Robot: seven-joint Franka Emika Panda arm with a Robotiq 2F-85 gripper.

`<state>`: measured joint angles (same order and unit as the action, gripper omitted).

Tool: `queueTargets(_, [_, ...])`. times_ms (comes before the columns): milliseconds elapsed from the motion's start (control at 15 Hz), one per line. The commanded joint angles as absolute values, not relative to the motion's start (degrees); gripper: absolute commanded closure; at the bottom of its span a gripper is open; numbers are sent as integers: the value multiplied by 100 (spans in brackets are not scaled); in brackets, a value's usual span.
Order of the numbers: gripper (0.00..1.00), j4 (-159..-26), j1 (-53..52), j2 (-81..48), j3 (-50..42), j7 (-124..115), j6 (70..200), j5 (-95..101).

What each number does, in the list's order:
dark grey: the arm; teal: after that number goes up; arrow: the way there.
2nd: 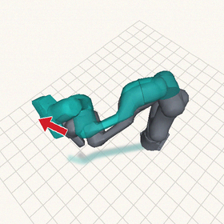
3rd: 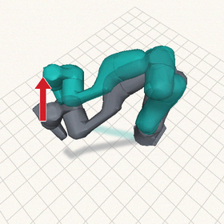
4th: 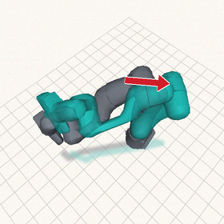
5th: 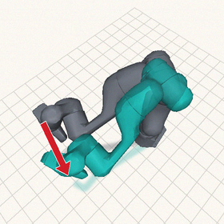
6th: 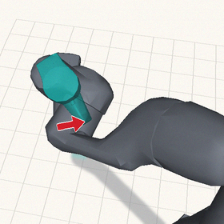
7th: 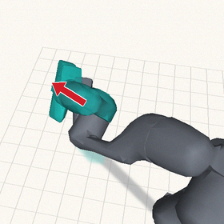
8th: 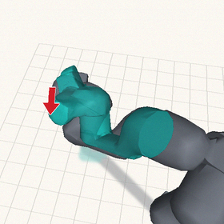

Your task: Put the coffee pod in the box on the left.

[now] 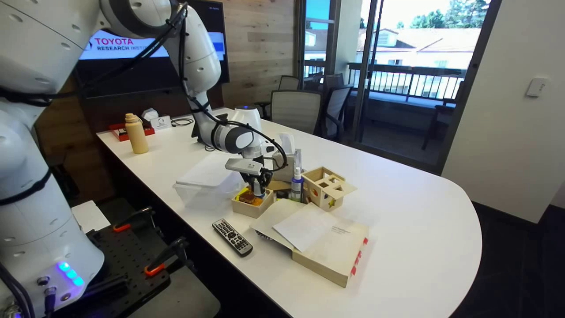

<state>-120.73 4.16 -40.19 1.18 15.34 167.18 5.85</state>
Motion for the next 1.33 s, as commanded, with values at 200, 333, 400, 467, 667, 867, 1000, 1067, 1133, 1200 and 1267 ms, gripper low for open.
queueTargets(200, [83, -11245, 518, -4752, 124, 1553, 16214, 675])
queueTargets(333, [83, -11142, 535, -4813, 154, 1574, 16164, 674])
queueTargets(400, [83, -11112, 544, -4818, 177, 1593, 16114, 669])
queueTargets(467, [83, -11082, 556, -4823, 204, 1611, 16068, 660])
queueTargets(667, [83, -10993, 595, -4862, 296, 1698, 15951, 648])
queueTargets(867, [83, -10914, 668, -4882, 443, 1841, 15767, 615])
queueTargets(1000, [83, -10836, 713, -4908, 532, 1891, 15614, 584])
queueTargets(1067, [83, -10803, 728, -4916, 557, 1918, 15533, 574])
queueTargets(1133, [83, -10770, 749, -4925, 583, 1943, 15457, 560])
queueTargets(1200, [83, -10745, 752, -4922, 590, 1930, 15375, 546])
queueTargets(1267, [83, -10709, 748, -4933, 581, 1918, 15314, 543])
